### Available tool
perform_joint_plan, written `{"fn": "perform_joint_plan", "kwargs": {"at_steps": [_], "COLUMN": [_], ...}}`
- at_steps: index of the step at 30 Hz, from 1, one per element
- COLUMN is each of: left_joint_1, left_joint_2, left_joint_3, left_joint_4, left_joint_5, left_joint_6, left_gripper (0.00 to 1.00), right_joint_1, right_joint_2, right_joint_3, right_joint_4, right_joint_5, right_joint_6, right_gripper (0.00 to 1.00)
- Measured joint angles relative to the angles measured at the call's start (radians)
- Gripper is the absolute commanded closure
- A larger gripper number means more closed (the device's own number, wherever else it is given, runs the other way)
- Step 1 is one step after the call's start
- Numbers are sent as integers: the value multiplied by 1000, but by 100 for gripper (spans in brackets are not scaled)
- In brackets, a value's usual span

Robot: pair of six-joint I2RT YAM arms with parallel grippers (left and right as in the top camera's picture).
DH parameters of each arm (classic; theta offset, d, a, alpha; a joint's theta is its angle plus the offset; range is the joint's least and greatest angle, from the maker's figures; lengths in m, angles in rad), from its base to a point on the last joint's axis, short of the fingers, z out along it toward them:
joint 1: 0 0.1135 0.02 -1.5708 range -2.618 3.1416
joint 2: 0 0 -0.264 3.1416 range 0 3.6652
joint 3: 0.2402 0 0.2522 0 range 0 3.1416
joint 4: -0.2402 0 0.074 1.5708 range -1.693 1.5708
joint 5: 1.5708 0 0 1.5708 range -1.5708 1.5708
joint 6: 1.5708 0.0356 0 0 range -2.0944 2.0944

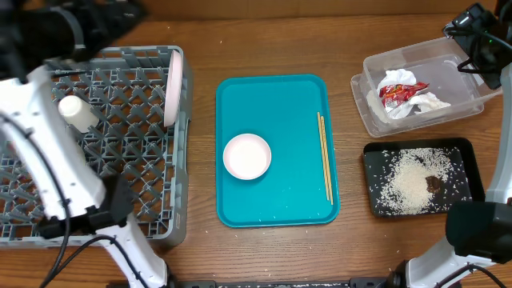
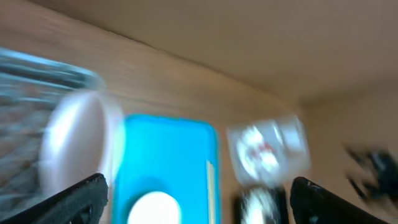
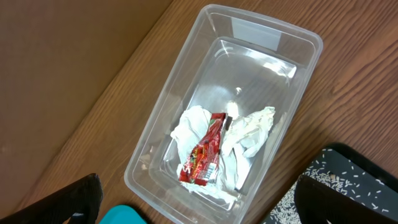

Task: Sort waste into correct bins and load items into the dishwasher
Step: 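Reach left gripper to the pink bowl on the tray and grasp it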

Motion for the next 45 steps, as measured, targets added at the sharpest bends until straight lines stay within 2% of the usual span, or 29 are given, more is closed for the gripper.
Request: {"fn": "perform_joint_plan", "kwargs": {"at_steps": [4, 7, 10, 11, 15, 20, 24, 28, 37, 39, 41, 42, 43, 45], "left_joint_1": [-195, -339, -482, -527, -686, -841, -907, -916, -875, -872, -872, -872, -872, -872], "left_joint_2": [0, 0, 0, 0, 0, 0, 0, 0, 0, 0, 0, 0, 0, 0], "left_joint_3": [-73, -152, -264, -303, -458, -698, -870, -1024, -1251, -1279, -1303, -1310, -1314, -1317], "left_joint_4": [0, 2, 4, 3, 5, 35, 109, 239, 536, 570, 592, 594, 596, 597], "left_joint_5": [-13, -80, -190, -232, -407, -599, -679, -723, -755, -755, -754, -755, -755, -755], "left_joint_6": [31, 28, 6, -6, -85, -216, -295, -350, -379, -380, -395, -393, -396, -396], "left_gripper": [1, 11, 15, 16, 32, 31, 28, 25, 26, 38, 58, 84, 96, 96], "right_joint_1": [0, 0, 0, 0, 0, 0, 0, 0, 0, 0, 0, 0, 0, 0], "right_joint_2": [0, 0, 0, 0, 0, 0, 0, 0, 0, 0, 0, 0, 0, 0], "right_joint_3": [0, 0, 0, 0, 0, 0, 0, 0, 0, 0, 0, 0, 0, 0], "right_joint_4": [1, 0, 0, 1, 0, 0, 0, 0, 0, 0, 0, 0, 0, 0], "right_joint_5": [0, 0, 0, 0, -1, 0, 0, 0, 0, -1, 0, 0, 0, 0], "right_joint_6": [0, 0, 0, 0, 0, 0, 0, 0, 0, 0, 0, 0, 0, 0], "right_gripper": [0, 0, 0, 0, 0, 0, 0, 0, 0, 0, 0, 0, 0, 0]}}
